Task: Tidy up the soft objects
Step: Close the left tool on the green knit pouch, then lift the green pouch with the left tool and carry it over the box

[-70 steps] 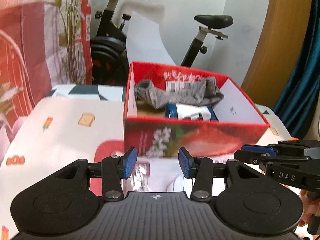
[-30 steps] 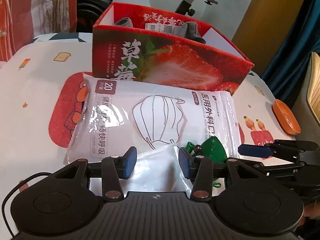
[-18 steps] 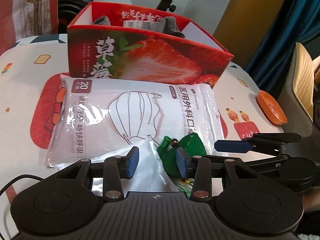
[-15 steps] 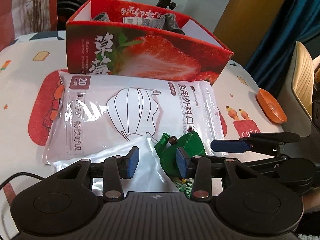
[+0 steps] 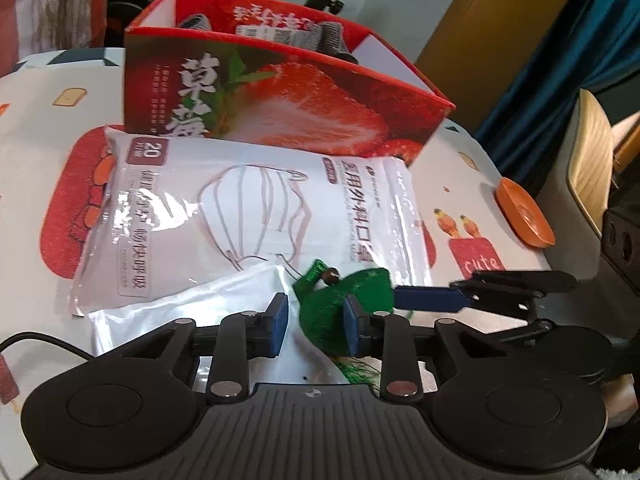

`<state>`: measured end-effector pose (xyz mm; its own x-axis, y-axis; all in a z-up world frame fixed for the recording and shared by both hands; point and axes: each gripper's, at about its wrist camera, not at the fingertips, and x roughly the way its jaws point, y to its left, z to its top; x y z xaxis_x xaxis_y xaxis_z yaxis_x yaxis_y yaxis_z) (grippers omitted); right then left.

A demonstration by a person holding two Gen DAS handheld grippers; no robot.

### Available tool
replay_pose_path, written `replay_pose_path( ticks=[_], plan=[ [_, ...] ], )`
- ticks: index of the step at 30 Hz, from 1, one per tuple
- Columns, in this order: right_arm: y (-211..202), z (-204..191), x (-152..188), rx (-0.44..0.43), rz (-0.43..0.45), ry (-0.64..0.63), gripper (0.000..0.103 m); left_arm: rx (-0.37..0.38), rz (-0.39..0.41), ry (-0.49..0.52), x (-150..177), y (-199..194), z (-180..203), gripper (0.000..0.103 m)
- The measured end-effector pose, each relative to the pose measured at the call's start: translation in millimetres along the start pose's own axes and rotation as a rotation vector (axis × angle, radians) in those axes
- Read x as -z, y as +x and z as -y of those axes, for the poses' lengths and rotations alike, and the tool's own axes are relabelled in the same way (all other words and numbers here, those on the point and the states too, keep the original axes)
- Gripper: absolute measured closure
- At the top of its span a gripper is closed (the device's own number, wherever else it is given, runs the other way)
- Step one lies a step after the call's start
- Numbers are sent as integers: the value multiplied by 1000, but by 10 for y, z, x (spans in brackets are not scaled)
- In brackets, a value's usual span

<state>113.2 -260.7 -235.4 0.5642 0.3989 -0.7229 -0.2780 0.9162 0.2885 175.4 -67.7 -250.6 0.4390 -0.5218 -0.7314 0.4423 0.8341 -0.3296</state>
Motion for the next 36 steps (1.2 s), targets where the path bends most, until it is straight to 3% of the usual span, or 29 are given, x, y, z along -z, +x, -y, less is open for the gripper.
replay_pose_path(
  ticks=[5, 13, 24, 36],
  plan=[
    [7, -8, 9, -11, -5, 5, 61, 21, -26, 7, 7, 41, 10, 74],
    [0, -20, 17, -29, -6, -1, 69, 102, -59, -124, 34, 82, -209, 74],
    [2, -26, 10, -25, -7, -6, 70, 139, -76, -185, 46, 115, -286, 77],
    [-63, -60, -32, -10, 18, -29, 71, 121, -47, -139, -5, 47, -205, 78]
  ],
)
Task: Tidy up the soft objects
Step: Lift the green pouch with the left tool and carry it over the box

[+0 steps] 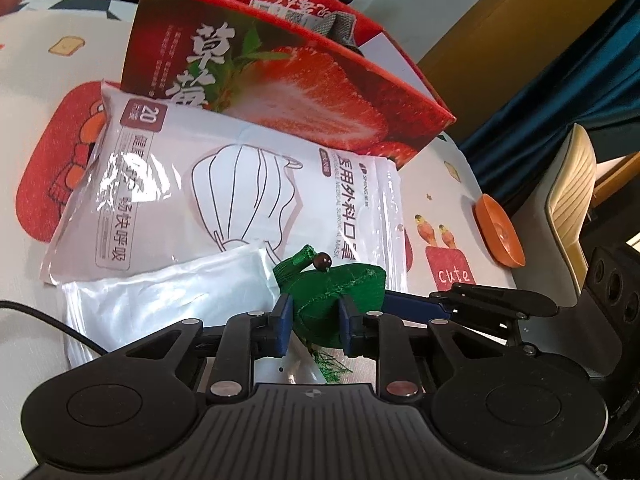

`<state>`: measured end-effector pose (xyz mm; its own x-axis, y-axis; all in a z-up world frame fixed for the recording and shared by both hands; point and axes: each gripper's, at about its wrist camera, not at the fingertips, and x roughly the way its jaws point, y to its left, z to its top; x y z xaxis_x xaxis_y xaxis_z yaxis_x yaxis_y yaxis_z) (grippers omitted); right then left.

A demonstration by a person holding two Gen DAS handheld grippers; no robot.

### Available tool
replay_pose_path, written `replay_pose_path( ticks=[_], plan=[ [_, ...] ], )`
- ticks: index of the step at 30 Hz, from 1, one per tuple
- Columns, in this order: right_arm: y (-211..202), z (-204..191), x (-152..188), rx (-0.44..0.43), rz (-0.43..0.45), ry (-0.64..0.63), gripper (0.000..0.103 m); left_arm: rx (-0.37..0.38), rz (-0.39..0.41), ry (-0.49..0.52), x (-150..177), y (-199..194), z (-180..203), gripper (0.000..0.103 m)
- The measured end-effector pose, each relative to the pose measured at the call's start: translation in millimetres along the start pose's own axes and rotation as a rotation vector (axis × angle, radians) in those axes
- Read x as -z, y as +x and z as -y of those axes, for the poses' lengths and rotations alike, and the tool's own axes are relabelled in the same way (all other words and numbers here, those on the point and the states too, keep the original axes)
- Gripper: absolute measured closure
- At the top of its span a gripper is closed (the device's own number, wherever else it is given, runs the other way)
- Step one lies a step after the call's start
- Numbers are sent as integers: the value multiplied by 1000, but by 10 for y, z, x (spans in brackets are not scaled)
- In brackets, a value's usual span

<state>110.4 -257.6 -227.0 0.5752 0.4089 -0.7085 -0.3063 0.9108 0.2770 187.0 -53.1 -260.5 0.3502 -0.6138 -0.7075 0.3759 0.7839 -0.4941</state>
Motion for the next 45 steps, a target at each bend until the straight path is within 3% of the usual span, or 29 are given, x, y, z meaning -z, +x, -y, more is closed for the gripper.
replay_pose_path(
  ticks=[6, 17, 28, 33, 45],
  plan=[
    [-161, -14, -335, 13, 66, -60, 71, 3, 46, 53, -202, -127, 102, 79],
    [-598, -44, -1434, 54, 311, -196, 70, 23, 314, 204, -1088, -709, 513, 78],
    [-583, -153, -2247, 94, 435, -312, 69, -3, 488, 268, -1763, -973, 689, 78],
    [-325, -103, -2467, 88, 421, -321, 69, -17, 499, 248, -1959, -892, 578, 78],
    [670, 73, -2654, 87, 252, -322, 69, -87, 378, 145, -2260, -366, -63, 78]
  ],
)
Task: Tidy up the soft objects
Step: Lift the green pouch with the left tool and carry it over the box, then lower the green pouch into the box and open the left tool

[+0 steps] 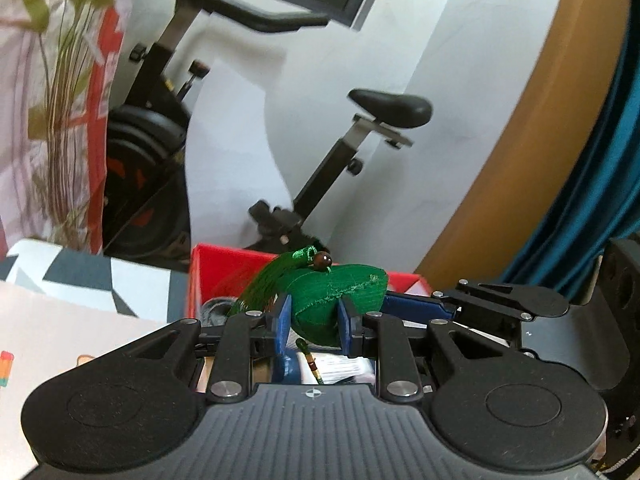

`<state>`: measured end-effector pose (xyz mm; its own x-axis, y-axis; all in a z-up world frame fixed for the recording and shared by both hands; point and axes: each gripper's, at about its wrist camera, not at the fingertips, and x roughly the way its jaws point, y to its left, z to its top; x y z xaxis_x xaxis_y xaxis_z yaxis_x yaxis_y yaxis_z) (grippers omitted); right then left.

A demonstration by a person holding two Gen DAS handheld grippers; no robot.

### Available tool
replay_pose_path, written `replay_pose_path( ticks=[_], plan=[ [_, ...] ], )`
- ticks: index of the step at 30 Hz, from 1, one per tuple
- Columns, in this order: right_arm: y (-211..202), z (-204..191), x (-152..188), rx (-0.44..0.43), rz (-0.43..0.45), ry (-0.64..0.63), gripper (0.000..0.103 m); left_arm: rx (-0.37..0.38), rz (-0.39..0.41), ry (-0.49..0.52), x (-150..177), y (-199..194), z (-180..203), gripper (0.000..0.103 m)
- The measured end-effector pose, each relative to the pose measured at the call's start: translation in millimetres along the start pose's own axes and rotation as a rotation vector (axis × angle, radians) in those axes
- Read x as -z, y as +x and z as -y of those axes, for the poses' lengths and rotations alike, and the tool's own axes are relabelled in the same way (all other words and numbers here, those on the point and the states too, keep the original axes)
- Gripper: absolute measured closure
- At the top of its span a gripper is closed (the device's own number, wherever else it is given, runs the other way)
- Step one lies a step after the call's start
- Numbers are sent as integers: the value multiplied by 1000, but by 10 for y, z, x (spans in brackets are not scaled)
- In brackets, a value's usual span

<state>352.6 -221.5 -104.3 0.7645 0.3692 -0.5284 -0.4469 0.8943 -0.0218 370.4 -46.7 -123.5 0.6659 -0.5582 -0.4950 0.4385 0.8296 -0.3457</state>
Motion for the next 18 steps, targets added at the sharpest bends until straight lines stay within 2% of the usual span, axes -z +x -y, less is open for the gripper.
replay_pose_path(
  ticks=[4, 10, 18],
  plan=[
    [188, 31, -62, 20, -10, -24, 69, -19, -12, -19, -54, 152, -121, 78],
    [260, 127, -206, 19, 14, -21, 69, -26, 40, -18, -257, 198, -151, 78],
    [349, 109, 53, -24, -107, -14, 69, -22, -73, -53, -23, 351, -214, 78]
  ],
)
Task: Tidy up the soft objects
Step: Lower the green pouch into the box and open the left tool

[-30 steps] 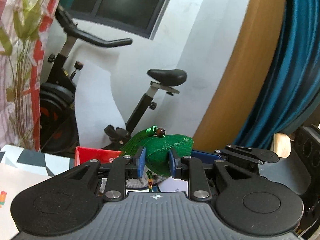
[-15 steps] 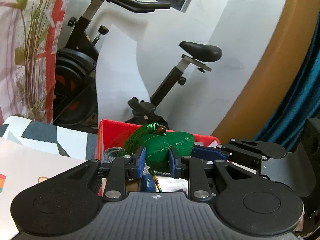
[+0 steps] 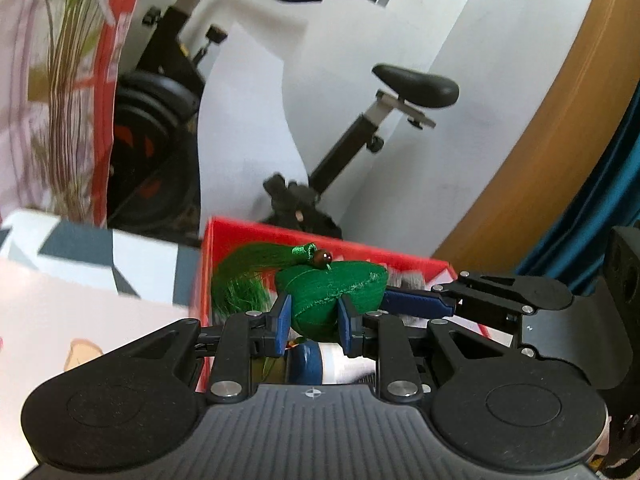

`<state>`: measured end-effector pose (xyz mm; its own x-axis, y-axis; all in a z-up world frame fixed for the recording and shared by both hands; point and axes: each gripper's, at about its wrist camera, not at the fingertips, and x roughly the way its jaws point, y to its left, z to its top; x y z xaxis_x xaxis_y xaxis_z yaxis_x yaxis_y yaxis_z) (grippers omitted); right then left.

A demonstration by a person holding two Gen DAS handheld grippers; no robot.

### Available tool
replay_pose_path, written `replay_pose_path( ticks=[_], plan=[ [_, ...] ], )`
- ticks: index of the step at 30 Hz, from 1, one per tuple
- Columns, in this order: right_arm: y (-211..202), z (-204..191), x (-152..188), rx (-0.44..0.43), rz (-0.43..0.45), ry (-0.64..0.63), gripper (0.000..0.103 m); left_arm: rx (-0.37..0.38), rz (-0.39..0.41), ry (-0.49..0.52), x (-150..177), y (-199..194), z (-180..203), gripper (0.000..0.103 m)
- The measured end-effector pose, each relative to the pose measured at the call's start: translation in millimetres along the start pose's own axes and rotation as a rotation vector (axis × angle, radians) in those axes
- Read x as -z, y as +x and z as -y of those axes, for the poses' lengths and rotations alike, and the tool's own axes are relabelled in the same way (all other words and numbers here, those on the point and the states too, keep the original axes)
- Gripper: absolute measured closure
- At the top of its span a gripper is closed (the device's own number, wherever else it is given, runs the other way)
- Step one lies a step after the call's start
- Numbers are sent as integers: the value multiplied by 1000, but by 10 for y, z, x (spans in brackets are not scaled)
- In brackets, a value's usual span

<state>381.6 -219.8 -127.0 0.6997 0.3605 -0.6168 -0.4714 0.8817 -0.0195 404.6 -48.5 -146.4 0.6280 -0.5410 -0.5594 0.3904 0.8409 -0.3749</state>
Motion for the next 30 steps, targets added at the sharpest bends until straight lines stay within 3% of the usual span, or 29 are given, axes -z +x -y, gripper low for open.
replay_pose_path(
  ticks=[12, 17, 27, 30],
  plan=[
    [60, -11, 196, -37, -82, 69, 68, -3, -89, -23, 214, 35, -82, 78],
    [119, 43, 240, -25, -82, 147, 68, -47, -82, 9, 254, 37, -69, 78],
    [-10, 80, 299, 32, -80, 165, 68, -116, -55, 92, 273, -48, 38, 78],
    [-80, 99, 314, 63, -71, 174, 63, -129, -46, 111, 292, -91, 80, 78]
  ],
)
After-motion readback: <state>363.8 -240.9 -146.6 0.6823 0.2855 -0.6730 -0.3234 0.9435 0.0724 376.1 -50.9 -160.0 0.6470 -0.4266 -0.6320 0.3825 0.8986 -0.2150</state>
